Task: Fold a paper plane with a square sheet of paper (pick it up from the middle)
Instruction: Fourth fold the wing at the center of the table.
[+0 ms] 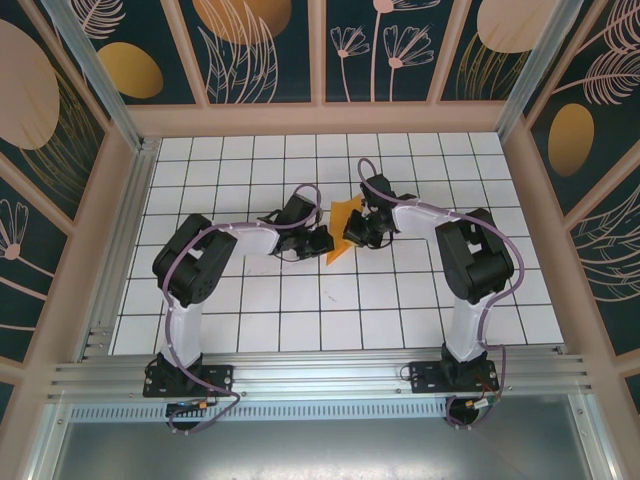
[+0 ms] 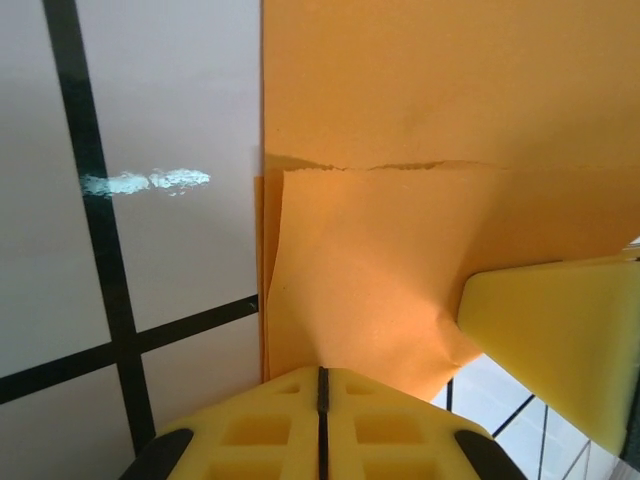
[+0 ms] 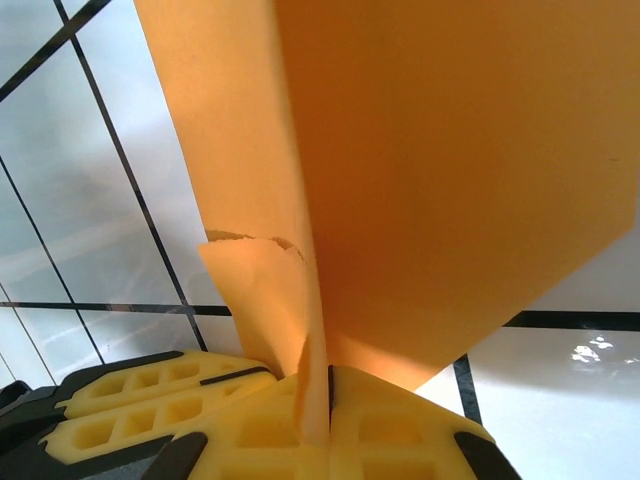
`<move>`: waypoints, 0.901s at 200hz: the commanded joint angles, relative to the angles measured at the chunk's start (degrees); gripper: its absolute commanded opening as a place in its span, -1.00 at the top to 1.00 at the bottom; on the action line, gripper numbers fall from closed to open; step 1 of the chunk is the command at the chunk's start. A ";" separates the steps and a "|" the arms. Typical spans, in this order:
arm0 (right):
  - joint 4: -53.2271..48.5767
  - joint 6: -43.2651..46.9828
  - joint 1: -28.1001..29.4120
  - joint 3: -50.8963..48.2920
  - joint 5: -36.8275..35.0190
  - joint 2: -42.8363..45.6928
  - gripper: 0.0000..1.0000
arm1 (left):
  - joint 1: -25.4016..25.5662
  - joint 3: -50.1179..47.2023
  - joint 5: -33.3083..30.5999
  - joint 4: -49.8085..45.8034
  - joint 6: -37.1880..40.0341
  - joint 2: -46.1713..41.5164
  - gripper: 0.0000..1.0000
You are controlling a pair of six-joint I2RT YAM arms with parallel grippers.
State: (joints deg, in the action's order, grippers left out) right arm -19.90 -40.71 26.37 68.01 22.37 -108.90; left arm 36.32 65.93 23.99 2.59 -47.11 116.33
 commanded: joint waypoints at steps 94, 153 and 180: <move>1.26 -1.87 0.59 1.35 2.90 -0.06 0.80 | 0.38 2.78 -5.53 -9.44 3.73 4.34 0.89; 1.46 -2.68 1.69 3.60 2.77 -2.03 0.83 | 0.40 2.80 -5.55 -8.97 3.96 4.49 0.91; 1.84 -3.12 1.89 3.85 2.74 -2.30 0.83 | 0.42 2.58 -5.88 -8.50 3.79 3.91 0.93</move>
State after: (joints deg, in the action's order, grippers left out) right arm -18.41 -42.59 27.75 70.22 24.10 -109.91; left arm 36.71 69.23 22.02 -1.96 -44.53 117.40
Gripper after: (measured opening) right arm 0.090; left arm 0.059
